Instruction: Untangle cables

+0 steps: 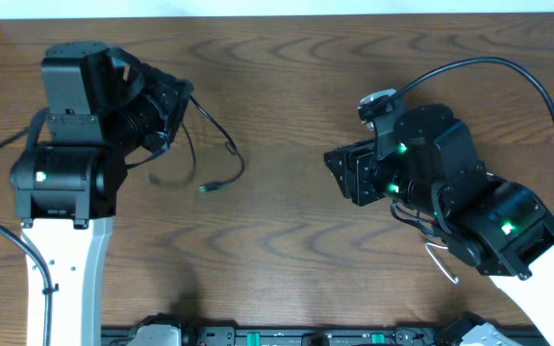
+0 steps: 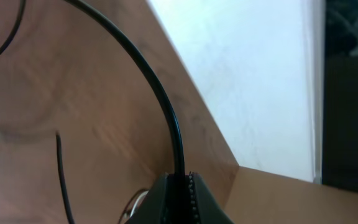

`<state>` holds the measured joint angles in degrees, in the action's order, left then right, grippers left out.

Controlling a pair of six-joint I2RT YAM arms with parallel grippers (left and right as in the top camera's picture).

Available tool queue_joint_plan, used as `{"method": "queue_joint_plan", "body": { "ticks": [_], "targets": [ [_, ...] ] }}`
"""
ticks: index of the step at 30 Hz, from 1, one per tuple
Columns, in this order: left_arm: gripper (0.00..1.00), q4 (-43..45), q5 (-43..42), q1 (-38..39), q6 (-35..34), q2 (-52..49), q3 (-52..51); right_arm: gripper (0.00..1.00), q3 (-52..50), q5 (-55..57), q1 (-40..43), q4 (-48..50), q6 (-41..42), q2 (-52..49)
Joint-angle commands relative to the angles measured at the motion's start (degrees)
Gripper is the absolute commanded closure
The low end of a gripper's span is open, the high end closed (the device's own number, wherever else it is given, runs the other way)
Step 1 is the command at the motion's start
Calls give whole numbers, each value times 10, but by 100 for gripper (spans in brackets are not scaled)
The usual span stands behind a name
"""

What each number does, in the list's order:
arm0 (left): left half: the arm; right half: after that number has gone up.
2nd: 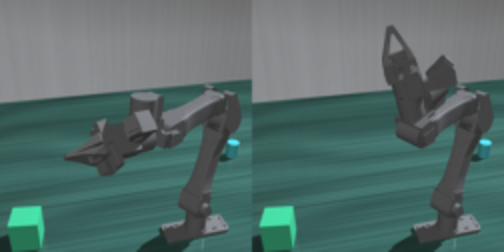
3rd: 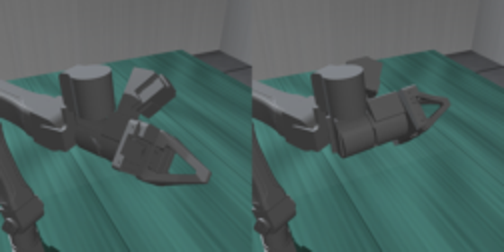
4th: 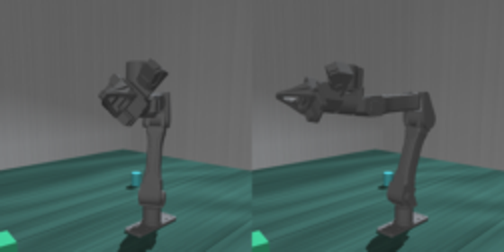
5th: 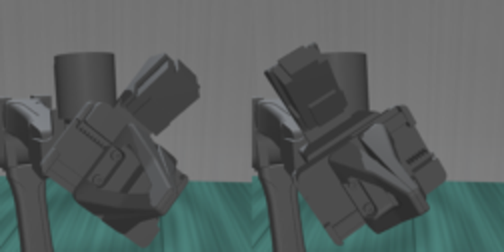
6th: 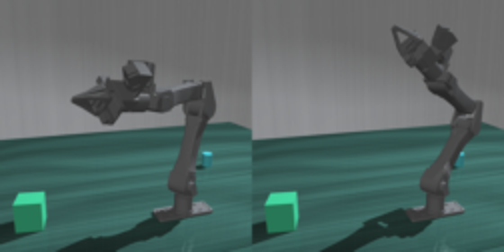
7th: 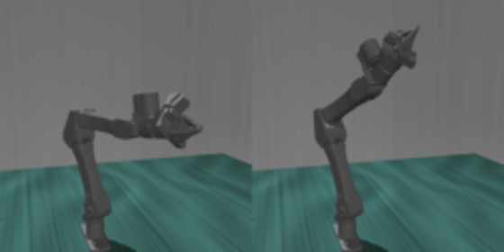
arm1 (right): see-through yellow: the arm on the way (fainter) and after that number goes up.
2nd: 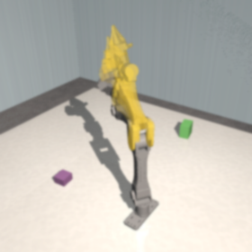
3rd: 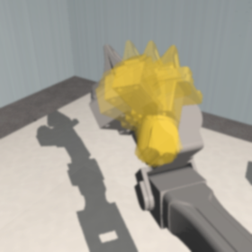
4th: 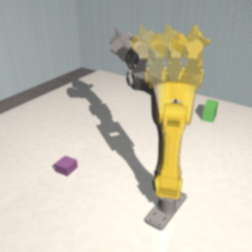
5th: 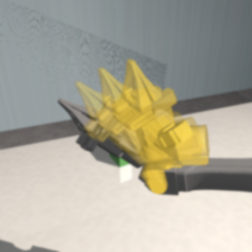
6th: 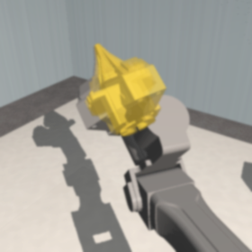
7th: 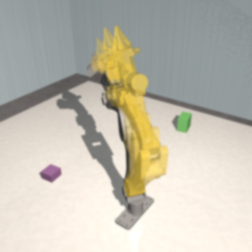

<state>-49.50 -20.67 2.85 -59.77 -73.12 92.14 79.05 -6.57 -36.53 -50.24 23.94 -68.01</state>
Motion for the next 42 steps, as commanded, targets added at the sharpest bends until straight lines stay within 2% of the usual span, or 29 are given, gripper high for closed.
{"method": "queue_joint_plan", "body": {
  "ticks": [1,8,10,14,17,20,23,26,35,42],
  "targets": [
    [93,16,16,0,64,4,38,49,4,7,2,-2,2,-8],
    [93,26,109,0,148,-28,114,46,4,6,2,-2,2,-24],
    [92,56,113,0,170,-40,120,46,4,6,2,-6,2,-33],
    [92,126,113,0,169,-64,120,47,4,6,2,-6,2,-50],
    [92,202,113,0,169,-93,120,53,4,6,2,-10,2,-69],
    [93,268,106,1,169,-125,120,54,4,6,2,-17,2,-83],
    [92,335,93,2,169,-162,120,42,4,6,1,-19,2,-97],
    [92,388,93,4,169,-197,120,40,4,2,1,-21,2,-109],
    [93,462,94,3,156,-289,120,39,4,3,1,-23,0,-125],
    [92,516,94,-37,156,-337,120,39,4,-1,1,-47,-14,-126]
  ]
}}
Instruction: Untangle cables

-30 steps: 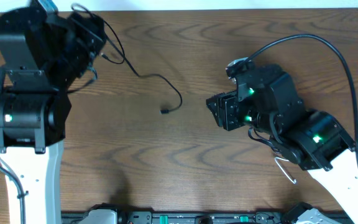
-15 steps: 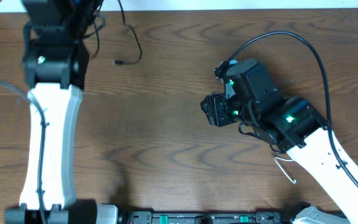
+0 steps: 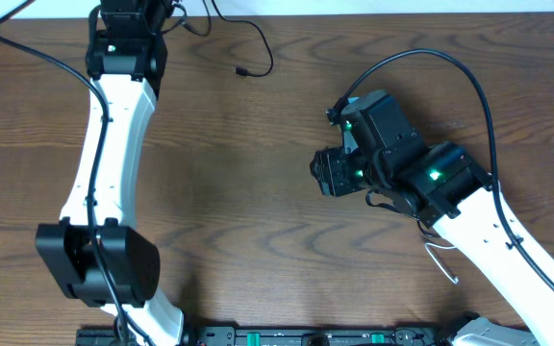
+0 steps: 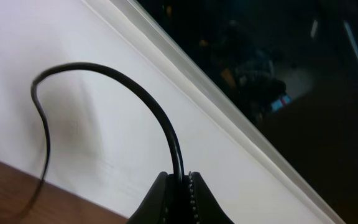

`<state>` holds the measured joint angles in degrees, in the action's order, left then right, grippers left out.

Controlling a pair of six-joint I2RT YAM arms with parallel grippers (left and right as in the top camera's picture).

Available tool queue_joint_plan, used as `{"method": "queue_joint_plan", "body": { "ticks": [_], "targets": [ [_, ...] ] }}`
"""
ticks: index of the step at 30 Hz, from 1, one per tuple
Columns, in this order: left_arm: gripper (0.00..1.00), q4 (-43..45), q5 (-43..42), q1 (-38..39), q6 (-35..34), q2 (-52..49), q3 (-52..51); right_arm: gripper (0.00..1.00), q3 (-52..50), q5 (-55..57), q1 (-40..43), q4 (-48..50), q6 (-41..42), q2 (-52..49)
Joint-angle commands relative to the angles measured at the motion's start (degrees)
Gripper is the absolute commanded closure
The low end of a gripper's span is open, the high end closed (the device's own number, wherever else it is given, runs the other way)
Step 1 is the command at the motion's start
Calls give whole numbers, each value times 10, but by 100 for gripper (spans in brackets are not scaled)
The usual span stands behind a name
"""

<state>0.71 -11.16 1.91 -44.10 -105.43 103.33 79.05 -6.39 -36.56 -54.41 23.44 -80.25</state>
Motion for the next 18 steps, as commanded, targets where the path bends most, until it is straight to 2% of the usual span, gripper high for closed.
{"method": "queue_joint_plan", "body": {
  "ticks": [1,3,9,11,12,13,14,16,17,18],
  "targets": [
    [93,16,2,-38,0,-22,8,39,4,-11,1,-7,-9,-3],
    [92,16,15,-63,22,-39,8,39,4,-23,1,-15,-9,-3],
    [92,22,63,-148,169,-98,8,40,4,-23,1,-47,-9,-3],
    [75,22,103,-176,209,-116,8,39,4,-24,1,-55,-7,-3],
    [71,21,122,-189,227,-123,8,39,4,-24,1,-58,-7,-3],
    [60,15,142,-205,246,-130,8,39,4,-23,1,-61,-7,-3],
    [41,5,158,-220,258,-136,8,39,4,-23,1,-63,-7,-3],
    [30,-19,179,-249,272,-144,8,39,4,-24,1,-63,-7,-3],
    [17,-35,184,-262,273,-145,8,38,4,-23,1,-63,-7,-3],
    [16,-51,183,-276,273,-145,8,38,4,-23,1,-62,-7,-3]
  ]
}}
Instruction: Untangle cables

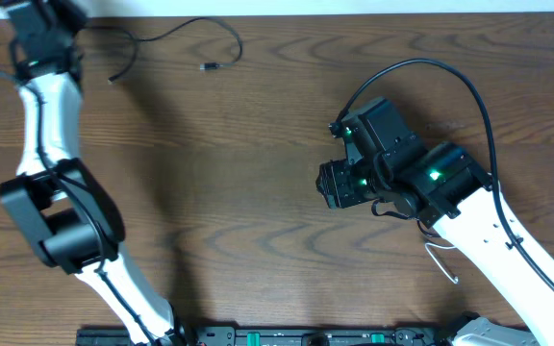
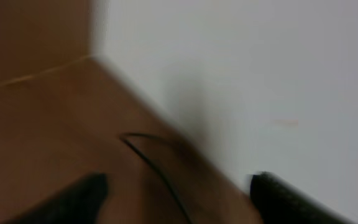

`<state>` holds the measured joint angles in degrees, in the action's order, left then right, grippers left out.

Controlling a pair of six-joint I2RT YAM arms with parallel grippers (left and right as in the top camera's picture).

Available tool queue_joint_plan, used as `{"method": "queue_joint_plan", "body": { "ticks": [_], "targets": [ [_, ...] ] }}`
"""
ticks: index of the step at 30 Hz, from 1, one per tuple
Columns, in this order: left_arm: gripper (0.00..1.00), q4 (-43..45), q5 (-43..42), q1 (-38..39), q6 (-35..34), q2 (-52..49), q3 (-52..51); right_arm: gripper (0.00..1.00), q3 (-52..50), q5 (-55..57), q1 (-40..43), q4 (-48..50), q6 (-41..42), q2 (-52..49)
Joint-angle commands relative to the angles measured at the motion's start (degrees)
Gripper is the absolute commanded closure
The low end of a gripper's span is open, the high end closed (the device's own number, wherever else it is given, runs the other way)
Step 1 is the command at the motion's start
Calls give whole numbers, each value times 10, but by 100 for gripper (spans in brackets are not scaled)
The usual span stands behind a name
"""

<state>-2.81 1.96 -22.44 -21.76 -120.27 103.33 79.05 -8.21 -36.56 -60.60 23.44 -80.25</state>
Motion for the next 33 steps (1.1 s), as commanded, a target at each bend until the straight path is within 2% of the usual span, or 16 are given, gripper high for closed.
{"method": "queue_joint_plan", "body": {
  "ticks": [1,7,12,15,18,24,30,33],
  "targets": [
    [12,-30,52,-46,50,3,8,37,4,-5,1,1,-7,-3],
    [9,-115,35,-101,50,5,8,36,4,-5,1,6,-7,-3],
    [11,-170,-93,-105,50,5,8,36,4,-6,1,5,-7,-3],
    [14,-176,-195,-92,50,5,7,36,4,-12,1,5,-7,-3],
    [28,-184,-235,-73,50,5,6,36,4,-17,1,5,-7,-3],
    [30,-199,-206,-9,55,4,-19,34,3,-18,1,-6,-7,-3],
    [30,-189,-96,39,161,3,-56,34,3,-18,1,-25,-7,-3],
    [27,-178,-83,49,223,-4,-68,34,3,-18,1,-29,-7,-3]
  ]
}}
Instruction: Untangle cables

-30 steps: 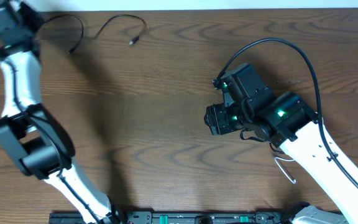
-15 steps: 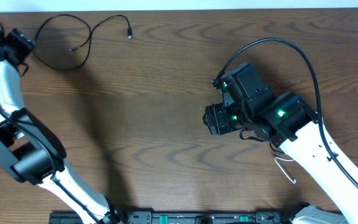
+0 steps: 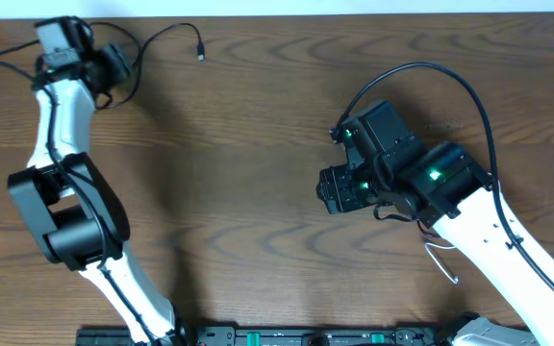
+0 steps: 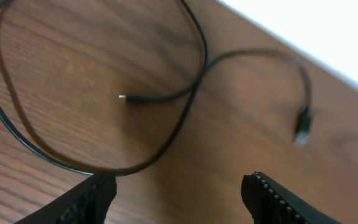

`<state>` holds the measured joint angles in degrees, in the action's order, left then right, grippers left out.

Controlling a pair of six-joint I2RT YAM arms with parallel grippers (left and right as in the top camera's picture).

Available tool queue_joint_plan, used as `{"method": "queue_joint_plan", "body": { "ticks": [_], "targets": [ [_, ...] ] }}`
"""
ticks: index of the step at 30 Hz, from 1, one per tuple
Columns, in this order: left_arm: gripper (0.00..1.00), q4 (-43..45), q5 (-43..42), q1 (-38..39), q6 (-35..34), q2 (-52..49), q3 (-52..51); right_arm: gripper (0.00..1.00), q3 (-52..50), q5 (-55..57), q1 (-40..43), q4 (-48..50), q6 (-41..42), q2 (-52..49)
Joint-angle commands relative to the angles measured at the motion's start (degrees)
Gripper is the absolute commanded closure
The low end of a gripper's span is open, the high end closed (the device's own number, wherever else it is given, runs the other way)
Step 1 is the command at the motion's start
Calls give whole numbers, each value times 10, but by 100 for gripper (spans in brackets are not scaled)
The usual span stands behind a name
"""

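A thin black cable point(image 3: 166, 31) lies loosely curved on the wooden table point(image 3: 258, 144) at the far left, one plug end point(image 3: 201, 54) pointing toward the middle. In the left wrist view the cable point(image 4: 191, 93) forms a wide loop, with one tip point(image 4: 123, 97) inside the loop and the other plug point(image 4: 301, 127) off to the right. My left gripper point(image 3: 113, 65) point(image 4: 176, 183) hovers open just short of the loop, nothing between its fingers point(image 4: 95, 194). My right gripper point(image 3: 325, 187) hangs at centre right, far from the cable, and its jaws are not discernible.
The table's far edge point(image 3: 287, 13) meets a white wall right behind the cable. The right arm's own thick black wiring point(image 3: 431, 69) arcs above it. A rail with fittings point(image 3: 287, 336) runs along the near edge.
My left gripper has shifted from the far left corner a little right and toward me, and its camera now looks down on the cable. The cable's plug end lies slightly farther back.
First my left gripper was shut on the cable over the left-middle of the table. Then it held the cable at the far edge. Later its jaws were open and the cable lay along the far edge, where it still lies. The right arm shifted only slightly.
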<state>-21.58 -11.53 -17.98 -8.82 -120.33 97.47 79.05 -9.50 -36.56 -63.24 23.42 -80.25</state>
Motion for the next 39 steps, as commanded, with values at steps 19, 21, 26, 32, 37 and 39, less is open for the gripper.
{"method": "queue_joint_plan", "body": {
  "ticks": [19,21,26,32,37,39],
  "targets": [
    [21,94,10,0,196,-130,-10,28,-1,-5,1,-23,-7,-5],
    [21,101,11,0,196,-140,-10,28,-2,-5,1,-19,-3,-5],
    [37,112,35,-1,195,-158,-10,27,-2,-5,1,-19,4,-10],
    [65,115,119,-21,195,-178,-10,27,-3,-6,1,-21,20,-16],
    [64,130,164,-72,166,-179,-8,27,-4,-5,-5,-22,23,-20],
    [64,130,165,-87,163,-176,-6,27,-4,-5,-10,-22,23,-22]
  ]
}}
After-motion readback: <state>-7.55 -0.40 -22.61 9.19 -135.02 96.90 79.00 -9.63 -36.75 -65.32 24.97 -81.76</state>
